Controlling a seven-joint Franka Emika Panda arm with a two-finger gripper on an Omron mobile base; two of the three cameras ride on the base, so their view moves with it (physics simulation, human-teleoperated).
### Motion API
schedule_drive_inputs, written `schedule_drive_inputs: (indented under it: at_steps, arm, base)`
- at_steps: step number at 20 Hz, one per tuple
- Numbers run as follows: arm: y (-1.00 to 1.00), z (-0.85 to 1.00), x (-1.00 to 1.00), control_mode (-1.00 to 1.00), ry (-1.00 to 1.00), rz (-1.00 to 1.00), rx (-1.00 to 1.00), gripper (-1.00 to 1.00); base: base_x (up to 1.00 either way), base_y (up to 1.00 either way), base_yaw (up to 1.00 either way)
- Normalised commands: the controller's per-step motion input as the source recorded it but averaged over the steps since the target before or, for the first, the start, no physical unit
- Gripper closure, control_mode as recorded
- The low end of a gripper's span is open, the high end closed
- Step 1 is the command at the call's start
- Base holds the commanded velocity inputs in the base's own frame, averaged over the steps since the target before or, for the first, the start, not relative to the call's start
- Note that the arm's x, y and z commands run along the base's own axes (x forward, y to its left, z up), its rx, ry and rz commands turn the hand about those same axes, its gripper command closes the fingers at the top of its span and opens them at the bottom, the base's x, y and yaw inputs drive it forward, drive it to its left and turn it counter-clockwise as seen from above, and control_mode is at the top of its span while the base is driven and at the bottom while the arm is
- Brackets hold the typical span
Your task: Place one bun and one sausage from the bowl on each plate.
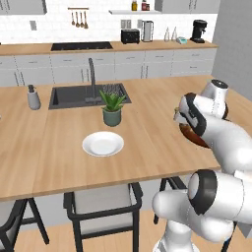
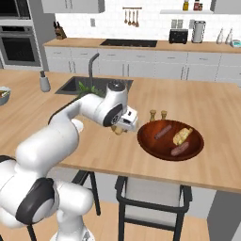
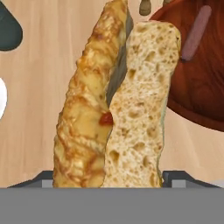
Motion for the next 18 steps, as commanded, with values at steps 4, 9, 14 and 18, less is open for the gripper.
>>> schedule_drive_inputs:
  at_steps: [4,9,14,18]
  arm:
    - [1.0,0.38,0.0,-1.0,0.01,0.0,-0.13,1.0]
    - [1.0,0.12,0.0,-1.0,0.04,0.0,-0.13,1.0]
    - [1.0,0.0,0.01,-1.0,0.11,0.0,-0.04,1.0]
    - [1.0,0.0,0.02,-1.0,0.15,0.0,0.0,1.0]
  base:
    - [0.0,0.0,0.0]
    - [0.0,0.0,0.0]
    - [0.0,0.0,0.0]
    - [0.0,0.0,0.0]
